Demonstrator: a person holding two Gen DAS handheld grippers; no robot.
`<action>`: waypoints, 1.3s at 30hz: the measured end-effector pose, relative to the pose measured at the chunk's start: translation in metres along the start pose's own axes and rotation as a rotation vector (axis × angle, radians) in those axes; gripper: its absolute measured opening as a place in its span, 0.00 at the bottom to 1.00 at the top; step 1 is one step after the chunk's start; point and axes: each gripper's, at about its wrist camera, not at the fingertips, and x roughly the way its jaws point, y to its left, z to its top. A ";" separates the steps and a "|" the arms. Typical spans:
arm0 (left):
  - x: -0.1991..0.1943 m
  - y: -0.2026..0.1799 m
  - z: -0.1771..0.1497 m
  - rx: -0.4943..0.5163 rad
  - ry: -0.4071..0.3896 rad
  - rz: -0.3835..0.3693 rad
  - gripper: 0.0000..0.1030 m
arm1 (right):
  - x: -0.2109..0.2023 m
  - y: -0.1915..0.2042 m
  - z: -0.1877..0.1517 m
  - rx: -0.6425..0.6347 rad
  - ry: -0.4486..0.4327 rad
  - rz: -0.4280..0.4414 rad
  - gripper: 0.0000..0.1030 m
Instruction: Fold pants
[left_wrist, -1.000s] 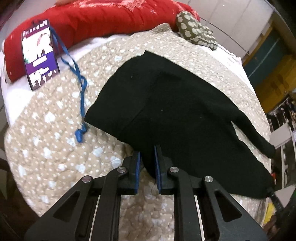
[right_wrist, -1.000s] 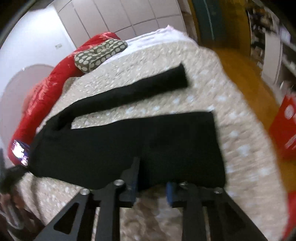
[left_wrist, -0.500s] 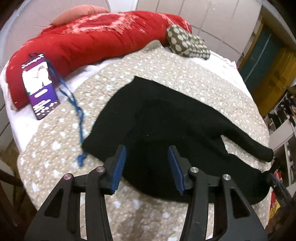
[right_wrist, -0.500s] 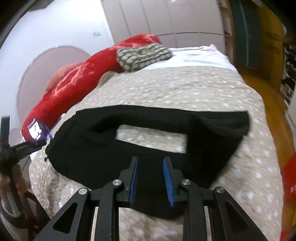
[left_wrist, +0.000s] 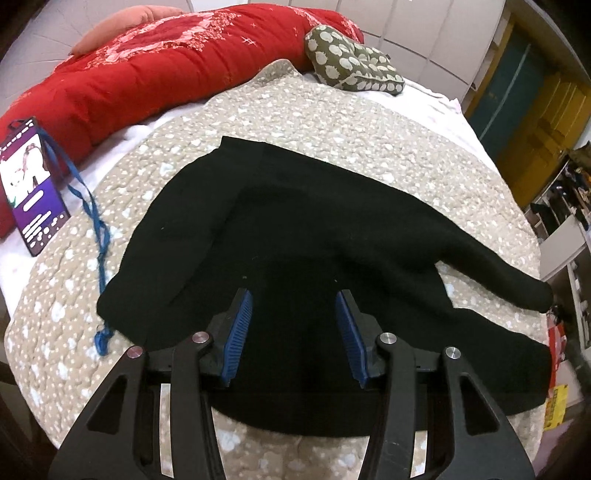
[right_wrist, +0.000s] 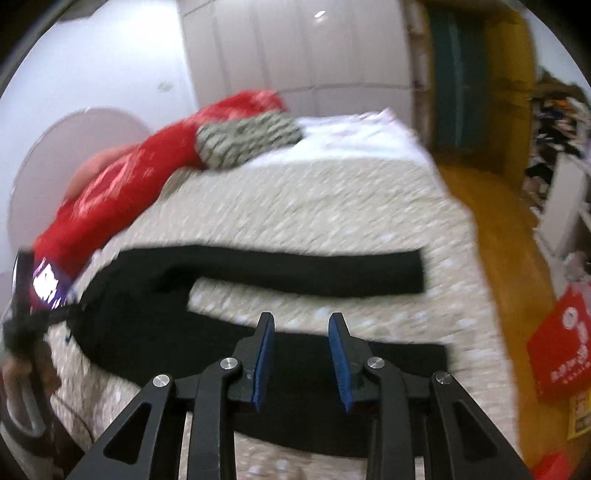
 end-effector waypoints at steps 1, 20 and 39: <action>0.005 0.001 0.002 0.001 0.002 0.013 0.45 | 0.014 0.005 -0.005 0.004 0.033 0.042 0.28; 0.058 0.044 0.054 -0.037 0.066 0.093 0.48 | 0.159 0.119 0.085 -0.311 0.062 0.284 0.45; 0.049 0.077 0.075 -0.127 0.028 0.105 0.56 | 0.223 0.163 0.108 -0.488 0.147 0.340 0.05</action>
